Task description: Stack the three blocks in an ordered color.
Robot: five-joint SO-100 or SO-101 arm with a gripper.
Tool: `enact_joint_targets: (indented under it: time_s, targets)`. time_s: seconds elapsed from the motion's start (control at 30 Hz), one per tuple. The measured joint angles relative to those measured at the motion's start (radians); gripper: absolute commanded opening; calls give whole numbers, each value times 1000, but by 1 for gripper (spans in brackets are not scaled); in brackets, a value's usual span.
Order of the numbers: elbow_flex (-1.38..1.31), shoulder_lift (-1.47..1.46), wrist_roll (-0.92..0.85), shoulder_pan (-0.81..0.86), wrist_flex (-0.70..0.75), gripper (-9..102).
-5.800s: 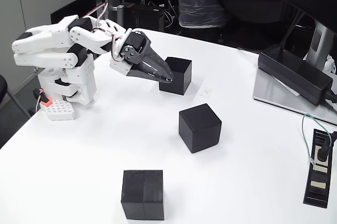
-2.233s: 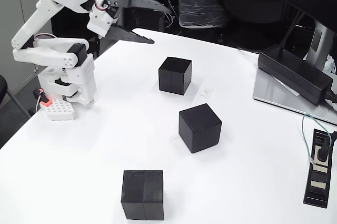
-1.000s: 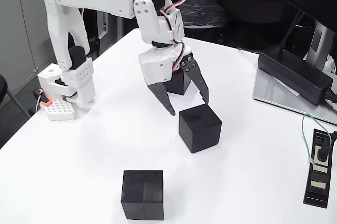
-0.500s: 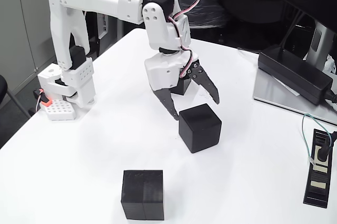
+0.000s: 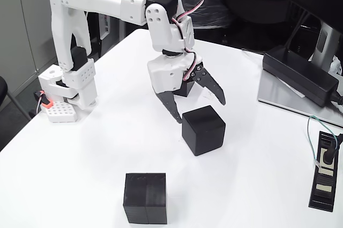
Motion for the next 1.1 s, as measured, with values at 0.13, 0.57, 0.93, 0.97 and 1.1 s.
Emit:
enact_joint_targets:
  time_s: [0.13, 0.57, 0.93, 0.97, 1.1]
  targets:
    - [-43, -92, 0, 0, 0, 35]
    - [-192, -336, 0, -3, 0, 31]
    - [-229, -327, 0, -72, 92, 9]
    - [-235, -330, 0, -75, 106, 9]
    - [-278, -333, 0, -80, 158, 9]
